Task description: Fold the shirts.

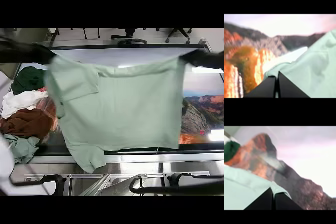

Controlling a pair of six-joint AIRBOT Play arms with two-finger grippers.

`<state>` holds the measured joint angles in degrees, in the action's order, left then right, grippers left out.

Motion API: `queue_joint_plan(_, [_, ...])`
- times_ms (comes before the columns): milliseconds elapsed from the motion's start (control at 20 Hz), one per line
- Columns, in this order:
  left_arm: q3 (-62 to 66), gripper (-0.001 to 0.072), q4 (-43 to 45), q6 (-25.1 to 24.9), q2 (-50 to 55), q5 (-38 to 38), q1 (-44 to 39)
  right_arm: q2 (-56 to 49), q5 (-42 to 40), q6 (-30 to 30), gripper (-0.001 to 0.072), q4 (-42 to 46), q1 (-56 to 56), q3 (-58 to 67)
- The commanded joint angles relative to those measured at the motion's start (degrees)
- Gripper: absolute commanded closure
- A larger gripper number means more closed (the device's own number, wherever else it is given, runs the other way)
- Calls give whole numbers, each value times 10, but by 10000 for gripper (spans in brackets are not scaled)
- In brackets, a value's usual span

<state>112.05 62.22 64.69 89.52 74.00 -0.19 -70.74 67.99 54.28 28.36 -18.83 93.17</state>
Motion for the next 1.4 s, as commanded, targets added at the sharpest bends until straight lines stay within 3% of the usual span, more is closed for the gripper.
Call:
queue_joint_plan(0, [87,694,53,34,210,22,-31,-137,-87,-10,696,31,30,-20])
queue_joint_plan(100, [101,694,53,49,271,-4,-26,-197,-97,-9,696,23,30,-4])
queue_joint_plan(300, [40,694,54,49,279,-80,-19,-261,-103,-3,696,25,26,55])
queue_joint_plan(500, [40,694,60,49,261,-26,-18,-264,-90,7,696,50,13,63])
queue_joint_plan(750, [40,694,88,90,272,59,-18,-265,-58,42,696,173,8,63])
queue_joint_plan(1000, [40,694,88,123,311,113,-18,-267,-61,43,695,176,8,63])
queue_joint_plan(1250, [40,687,87,152,317,120,-19,-263,-45,43,677,175,8,63])
queue_joint_plan(1300, [40,607,87,156,308,123,-16,-254,-35,43,517,176,7,63])
queue_joint_plan(1350, [40,262,86,161,296,134,-13,-242,-26,43,407,180,5,64])
